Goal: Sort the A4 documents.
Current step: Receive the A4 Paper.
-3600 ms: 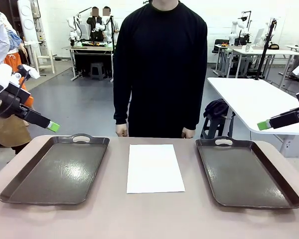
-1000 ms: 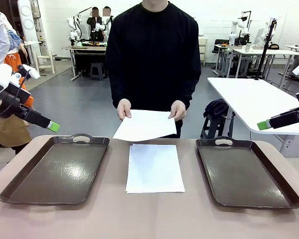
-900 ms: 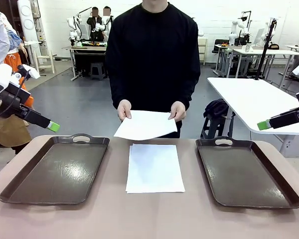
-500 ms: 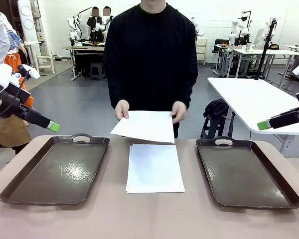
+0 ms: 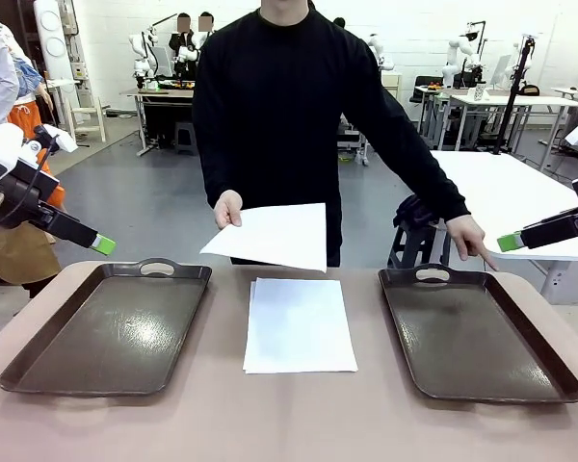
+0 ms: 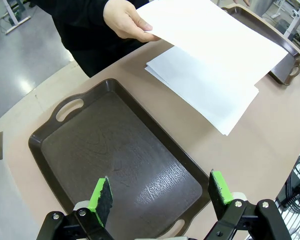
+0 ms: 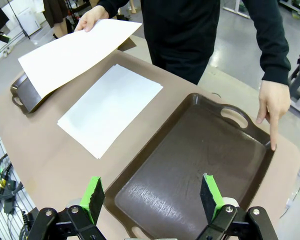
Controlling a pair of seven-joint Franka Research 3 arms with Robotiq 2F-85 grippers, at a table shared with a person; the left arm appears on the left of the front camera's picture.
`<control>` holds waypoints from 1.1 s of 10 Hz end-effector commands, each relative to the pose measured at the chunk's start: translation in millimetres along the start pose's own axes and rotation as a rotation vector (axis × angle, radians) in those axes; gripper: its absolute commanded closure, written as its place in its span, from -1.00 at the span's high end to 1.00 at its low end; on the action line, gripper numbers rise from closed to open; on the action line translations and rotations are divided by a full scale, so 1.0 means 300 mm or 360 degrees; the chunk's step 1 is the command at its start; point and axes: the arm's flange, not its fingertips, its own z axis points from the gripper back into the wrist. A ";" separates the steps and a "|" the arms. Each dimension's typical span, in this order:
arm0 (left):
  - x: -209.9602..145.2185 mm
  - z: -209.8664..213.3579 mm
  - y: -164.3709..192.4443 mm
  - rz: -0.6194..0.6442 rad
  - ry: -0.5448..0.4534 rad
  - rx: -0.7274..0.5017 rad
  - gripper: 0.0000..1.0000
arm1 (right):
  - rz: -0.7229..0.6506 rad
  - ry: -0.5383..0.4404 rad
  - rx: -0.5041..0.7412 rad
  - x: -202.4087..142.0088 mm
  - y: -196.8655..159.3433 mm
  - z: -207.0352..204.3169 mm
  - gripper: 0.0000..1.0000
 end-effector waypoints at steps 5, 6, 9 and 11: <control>0.000 0.002 0.002 0.0000 -0.0004 -0.0002 1.00 | -0.0004 -0.0004 0.0014 -0.001 0.000 -0.004 1.00; 0.000 0.002 0.002 0.0000 -0.0004 -0.0002 1.00 | 0.0000 0.0000 0.0000 0.000 0.000 0.000 1.00; 0.000 0.002 0.002 0.0000 -0.0004 -0.0002 1.00 | -0.0142 0.0057 0.0137 -0.007 -0.008 -0.087 1.00; 0.000 0.002 0.002 0.0000 -0.0004 -0.0002 1.00 | -0.0288 0.0092 0.0188 -0.021 -0.014 -0.122 1.00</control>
